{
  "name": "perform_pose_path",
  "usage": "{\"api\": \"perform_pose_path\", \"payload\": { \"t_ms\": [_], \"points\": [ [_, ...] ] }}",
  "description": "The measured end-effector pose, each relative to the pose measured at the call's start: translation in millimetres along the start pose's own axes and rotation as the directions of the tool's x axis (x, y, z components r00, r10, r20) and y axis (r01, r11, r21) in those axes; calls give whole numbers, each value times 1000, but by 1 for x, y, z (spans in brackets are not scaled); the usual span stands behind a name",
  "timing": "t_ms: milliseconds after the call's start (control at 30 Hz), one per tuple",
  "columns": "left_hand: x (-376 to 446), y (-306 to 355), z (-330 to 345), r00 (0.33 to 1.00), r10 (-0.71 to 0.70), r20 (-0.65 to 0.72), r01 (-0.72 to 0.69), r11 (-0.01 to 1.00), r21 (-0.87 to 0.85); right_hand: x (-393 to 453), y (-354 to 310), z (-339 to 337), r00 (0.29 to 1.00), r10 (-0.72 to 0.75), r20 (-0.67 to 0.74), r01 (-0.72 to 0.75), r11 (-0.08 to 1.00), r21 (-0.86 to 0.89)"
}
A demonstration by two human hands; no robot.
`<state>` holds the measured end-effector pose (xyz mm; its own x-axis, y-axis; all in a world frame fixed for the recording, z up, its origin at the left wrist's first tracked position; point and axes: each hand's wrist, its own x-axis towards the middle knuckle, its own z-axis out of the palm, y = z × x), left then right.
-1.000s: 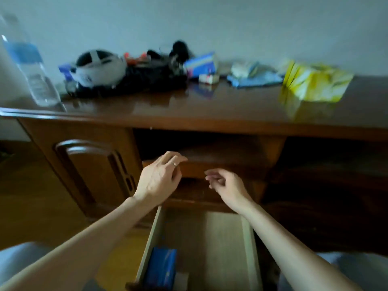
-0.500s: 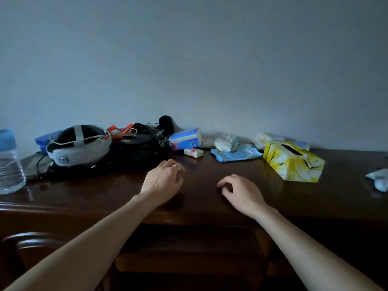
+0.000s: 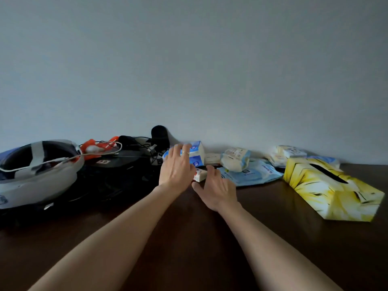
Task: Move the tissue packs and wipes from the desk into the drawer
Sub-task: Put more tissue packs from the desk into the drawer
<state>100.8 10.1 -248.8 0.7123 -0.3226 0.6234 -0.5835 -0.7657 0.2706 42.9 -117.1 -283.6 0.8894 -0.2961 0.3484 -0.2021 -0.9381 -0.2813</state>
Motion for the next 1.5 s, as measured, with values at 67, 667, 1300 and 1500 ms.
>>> {"api": "perform_pose_path", "payload": {
  "t_ms": [67,667,1300,1500],
  "points": [
    [26,-6,17,999,-29,39,30,999,-33,17,-2,13,997,-16,-80,15,1000,-4],
    [74,-26,45,866,-407,288,449,888,-95,28,6,21,994,17,-105,-24,998,-61],
    [-160,60,-186,854,-306,421,490,202,-848,-200,-1,-92,979,197,47,-118,367,923],
    [-311,54,-198,815,-185,549,536,-117,-836,-321,-37,-77,967,135,-217,183,231,956]
  ]
}}
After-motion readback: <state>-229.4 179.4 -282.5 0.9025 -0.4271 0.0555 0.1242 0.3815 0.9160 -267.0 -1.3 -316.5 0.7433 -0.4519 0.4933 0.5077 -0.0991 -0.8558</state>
